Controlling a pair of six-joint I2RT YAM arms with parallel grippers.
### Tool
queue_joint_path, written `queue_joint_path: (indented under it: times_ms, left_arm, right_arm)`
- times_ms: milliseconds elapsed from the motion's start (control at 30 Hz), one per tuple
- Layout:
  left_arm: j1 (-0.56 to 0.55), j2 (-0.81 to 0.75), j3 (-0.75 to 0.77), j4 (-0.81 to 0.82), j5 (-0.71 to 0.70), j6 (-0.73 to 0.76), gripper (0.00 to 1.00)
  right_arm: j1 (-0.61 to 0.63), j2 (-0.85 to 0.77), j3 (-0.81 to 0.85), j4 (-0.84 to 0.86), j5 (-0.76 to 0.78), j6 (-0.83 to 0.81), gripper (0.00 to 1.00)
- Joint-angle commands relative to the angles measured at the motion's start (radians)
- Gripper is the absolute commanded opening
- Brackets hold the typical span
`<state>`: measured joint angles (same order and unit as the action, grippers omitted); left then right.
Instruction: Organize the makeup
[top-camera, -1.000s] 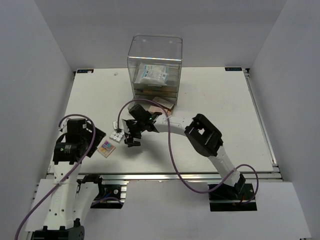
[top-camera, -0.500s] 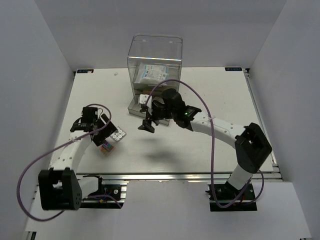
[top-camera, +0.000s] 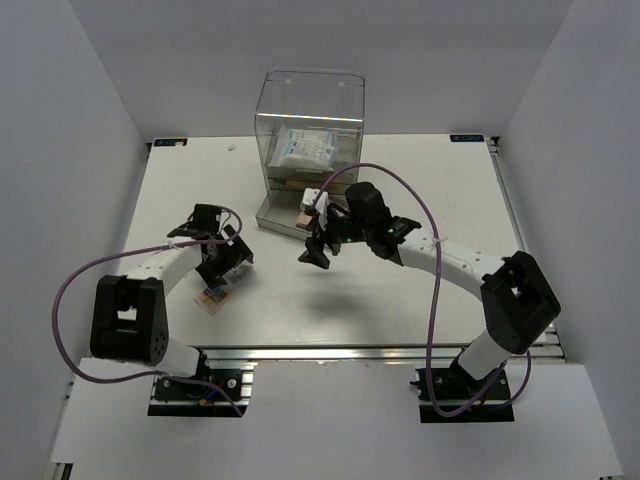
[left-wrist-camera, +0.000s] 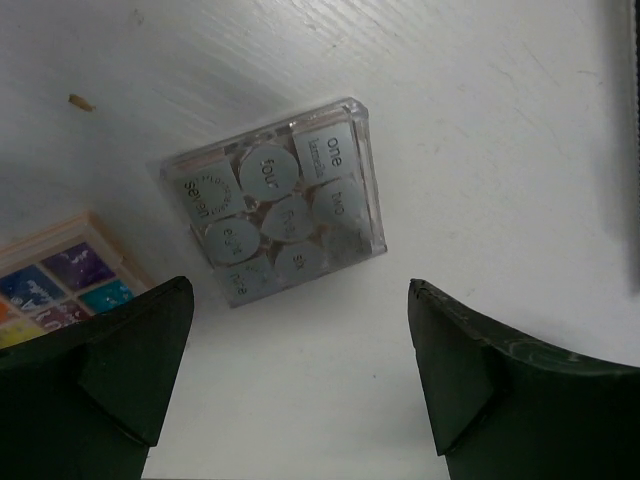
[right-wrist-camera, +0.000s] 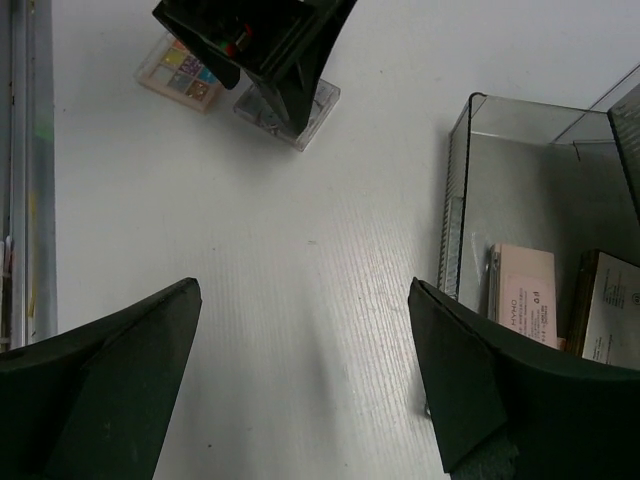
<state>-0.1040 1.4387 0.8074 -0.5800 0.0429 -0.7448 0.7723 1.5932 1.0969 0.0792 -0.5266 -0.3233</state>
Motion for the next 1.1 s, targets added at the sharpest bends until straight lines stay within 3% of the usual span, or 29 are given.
queue_joint_path:
  times_ms: [0,667,800,833,900,1067]
  left_arm:
    - [-0.022,0.032,0.036,0.037,-0.081,-0.037,0.97]
    - [-0.077,0.365,0.240,-0.156,-0.268,-0.031,0.91]
    - [-0.079,0.393,0.239,-0.142,-0.239,-0.025,0.71]
    - [-0.079,0.394,0.239,-0.138,-0.233,-0.025,0.59]
    - [-0.079,0.387,0.234,-0.127,-0.221,-0.028,0.52]
    - [-0.080,0.260,0.253,-0.084,-0.181,-0.034,0.24]
  right_arm:
    - [-0.010,-0.047,-0.011,0.031,-0.021,0.026,0.89]
    - [-0.047,-0.128,-0.115,0.076,-0.038,0.058,0.89]
    - [-0.048,-0.128,-0.115,0.074,-0.039,0.059,0.89]
    - [-0.050,-0.128,-0.114,0.074,-0.039,0.059,0.89]
    - [-0.051,-0.128,-0.109,0.073,-0.039,0.058,0.89]
    - [-0.059,-0.133,-0.094,0.051,-0.030,0.047,0.89]
